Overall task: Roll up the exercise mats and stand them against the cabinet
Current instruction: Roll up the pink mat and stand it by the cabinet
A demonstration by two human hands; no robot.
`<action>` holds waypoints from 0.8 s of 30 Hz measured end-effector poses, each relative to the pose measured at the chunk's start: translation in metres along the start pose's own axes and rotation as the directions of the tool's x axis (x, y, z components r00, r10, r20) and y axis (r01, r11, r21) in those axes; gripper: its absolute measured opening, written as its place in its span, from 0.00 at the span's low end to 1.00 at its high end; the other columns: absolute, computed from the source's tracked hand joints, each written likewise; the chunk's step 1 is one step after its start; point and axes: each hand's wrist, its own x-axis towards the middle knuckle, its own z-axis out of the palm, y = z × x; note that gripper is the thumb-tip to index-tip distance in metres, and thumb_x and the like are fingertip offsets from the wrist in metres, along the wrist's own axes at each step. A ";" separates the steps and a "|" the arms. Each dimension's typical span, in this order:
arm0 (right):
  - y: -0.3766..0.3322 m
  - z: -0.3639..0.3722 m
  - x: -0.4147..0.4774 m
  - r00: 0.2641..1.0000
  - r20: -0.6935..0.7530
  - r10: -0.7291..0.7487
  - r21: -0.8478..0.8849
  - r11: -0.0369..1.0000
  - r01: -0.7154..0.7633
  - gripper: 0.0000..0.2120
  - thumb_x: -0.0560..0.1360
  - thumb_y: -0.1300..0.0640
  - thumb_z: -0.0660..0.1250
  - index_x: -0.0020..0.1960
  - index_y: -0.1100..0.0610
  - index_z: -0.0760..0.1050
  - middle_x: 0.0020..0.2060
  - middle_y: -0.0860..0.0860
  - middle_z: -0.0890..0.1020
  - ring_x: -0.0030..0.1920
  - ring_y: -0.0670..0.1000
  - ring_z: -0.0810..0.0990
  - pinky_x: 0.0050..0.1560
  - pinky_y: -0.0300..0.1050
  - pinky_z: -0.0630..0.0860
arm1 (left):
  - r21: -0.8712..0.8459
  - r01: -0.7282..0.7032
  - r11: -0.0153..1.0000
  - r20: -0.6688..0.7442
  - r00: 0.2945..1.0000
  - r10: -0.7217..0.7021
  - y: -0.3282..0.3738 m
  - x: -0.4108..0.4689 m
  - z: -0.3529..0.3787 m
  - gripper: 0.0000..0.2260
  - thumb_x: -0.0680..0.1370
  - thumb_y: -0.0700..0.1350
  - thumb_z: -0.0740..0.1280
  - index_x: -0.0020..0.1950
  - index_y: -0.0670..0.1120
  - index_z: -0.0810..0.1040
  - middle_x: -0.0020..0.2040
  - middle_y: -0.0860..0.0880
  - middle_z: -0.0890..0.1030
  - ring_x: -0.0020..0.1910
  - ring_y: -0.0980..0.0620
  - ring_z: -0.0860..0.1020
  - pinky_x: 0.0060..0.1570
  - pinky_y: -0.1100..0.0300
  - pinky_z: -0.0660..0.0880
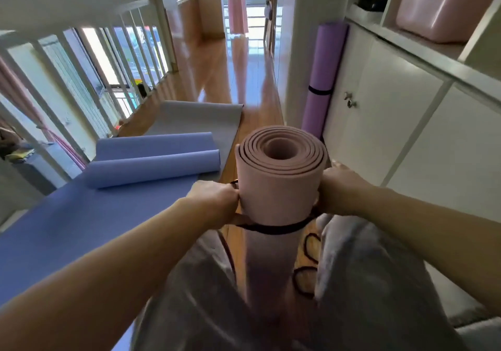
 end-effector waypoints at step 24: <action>0.070 -0.014 0.237 0.979 -0.181 0.094 0.252 0.967 -0.047 0.33 0.67 0.37 0.72 0.68 0.45 0.69 0.63 0.44 0.78 0.67 0.51 0.72 0.74 0.60 0.52 | -0.039 0.091 0.995 -0.319 0.943 -0.098 -0.121 0.220 -0.032 0.32 0.69 0.70 0.66 0.69 0.57 0.68 0.58 0.52 0.78 0.53 0.49 0.76 0.40 0.58 0.70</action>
